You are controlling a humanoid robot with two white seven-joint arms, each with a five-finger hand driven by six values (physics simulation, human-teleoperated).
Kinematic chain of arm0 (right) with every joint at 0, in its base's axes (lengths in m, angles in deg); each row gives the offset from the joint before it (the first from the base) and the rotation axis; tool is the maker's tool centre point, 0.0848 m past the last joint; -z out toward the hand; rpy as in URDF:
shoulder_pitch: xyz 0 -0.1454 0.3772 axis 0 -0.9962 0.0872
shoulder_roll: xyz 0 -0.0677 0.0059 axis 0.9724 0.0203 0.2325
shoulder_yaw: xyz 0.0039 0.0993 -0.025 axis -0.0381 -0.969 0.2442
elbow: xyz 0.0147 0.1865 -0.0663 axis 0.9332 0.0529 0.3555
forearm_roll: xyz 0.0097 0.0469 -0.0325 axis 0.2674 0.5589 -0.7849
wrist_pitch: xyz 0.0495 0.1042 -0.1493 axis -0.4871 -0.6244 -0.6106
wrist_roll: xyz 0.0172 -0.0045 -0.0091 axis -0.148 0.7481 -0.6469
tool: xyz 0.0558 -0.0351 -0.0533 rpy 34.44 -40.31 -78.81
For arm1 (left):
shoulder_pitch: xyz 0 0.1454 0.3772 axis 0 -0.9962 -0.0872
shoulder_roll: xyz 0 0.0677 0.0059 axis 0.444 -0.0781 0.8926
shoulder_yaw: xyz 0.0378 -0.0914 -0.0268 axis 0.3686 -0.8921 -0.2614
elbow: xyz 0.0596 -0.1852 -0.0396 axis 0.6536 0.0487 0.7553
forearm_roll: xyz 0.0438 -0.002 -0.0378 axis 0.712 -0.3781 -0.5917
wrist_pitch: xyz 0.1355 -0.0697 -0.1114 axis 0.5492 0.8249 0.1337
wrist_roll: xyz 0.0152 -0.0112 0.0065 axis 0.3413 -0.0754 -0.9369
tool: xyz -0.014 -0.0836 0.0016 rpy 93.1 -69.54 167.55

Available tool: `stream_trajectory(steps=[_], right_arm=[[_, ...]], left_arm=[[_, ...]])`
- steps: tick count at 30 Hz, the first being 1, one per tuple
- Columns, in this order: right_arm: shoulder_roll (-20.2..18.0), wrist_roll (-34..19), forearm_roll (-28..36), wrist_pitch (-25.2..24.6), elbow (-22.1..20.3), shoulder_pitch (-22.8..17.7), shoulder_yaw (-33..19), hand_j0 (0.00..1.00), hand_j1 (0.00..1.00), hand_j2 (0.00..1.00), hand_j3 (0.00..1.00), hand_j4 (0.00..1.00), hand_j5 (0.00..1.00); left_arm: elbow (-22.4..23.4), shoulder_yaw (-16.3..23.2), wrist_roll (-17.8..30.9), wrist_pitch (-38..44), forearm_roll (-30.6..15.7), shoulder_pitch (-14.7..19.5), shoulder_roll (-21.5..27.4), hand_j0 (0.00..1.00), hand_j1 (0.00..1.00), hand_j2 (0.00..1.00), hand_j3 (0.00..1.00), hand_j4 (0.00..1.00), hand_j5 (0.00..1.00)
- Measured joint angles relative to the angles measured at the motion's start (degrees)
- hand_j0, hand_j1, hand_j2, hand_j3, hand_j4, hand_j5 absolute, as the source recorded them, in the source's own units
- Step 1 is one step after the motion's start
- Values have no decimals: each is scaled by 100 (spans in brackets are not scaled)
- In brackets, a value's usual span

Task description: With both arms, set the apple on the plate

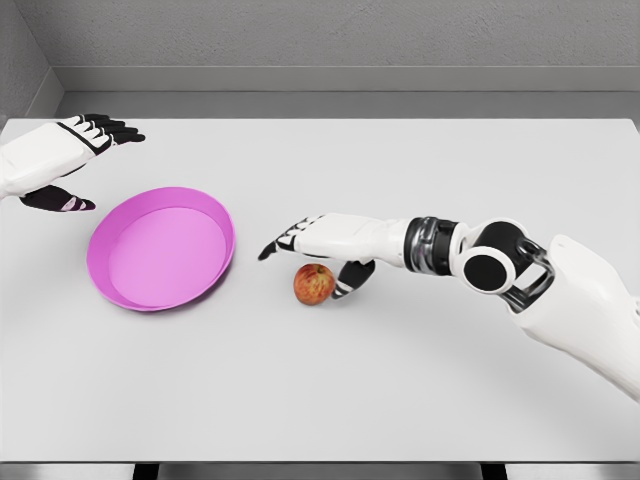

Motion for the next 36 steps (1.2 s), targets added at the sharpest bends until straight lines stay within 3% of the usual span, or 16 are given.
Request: stream_trajectory(steps=[2,7,10,12,14,17,21,24,30,36], right_arm=[[-188,-1,10,29,-2,-44,-289,100,100,100,100,100,100],[-1101,0,48,414,2,-351,-1800,100,100,100,100,100,100],[-1757,-2,60,620,38,-914,-2620,100,100,100,100,100,100],[-1980,-1,63,1002,183,-1274,-3094,100,100,100,100,100,100],[-2073,-1,67,1487,347,-1406,-3379,100,100,100,100,100,100],[-2122,-1,68,1898,463,-1476,-3561,100,100,100,100,100,100],[-2091,-1,66,2096,475,-1591,-3606,100,100,100,100,100,100],[-2041,-1,70,2108,417,-1608,-3613,100,100,100,100,100,100],[-2014,-1,75,2104,311,-1714,-3616,100,100,100,100,100,100],[-2011,-1,75,2101,294,-1723,-3603,100,100,100,100,100,100]], left_arm=[[-2,1,0,0,1,0,2,100,100,100,100,100,100],[-48,-2,0,-1,16,-27,20,100,100,100,100,100,100],[-244,64,0,0,243,9,-2,100,100,100,100,100,100],[-536,236,-1,1,431,202,-27,100,100,100,100,100,100],[-776,512,-2,2,665,606,-114,100,100,100,100,100,100],[-1035,1154,1,2,926,1327,-372,100,100,100,100,100,100],[-1229,2038,126,3,1063,2109,-824,100,100,100,100,100,100],[-1280,2514,252,0,1137,2153,-1017,100,100,100,100,100,100],[-1365,3386,400,-1,1121,2575,-1120,100,100,100,100,100,100],[-1388,3846,617,-2,1142,2654,-1125,100,100,100,100,100,100]])
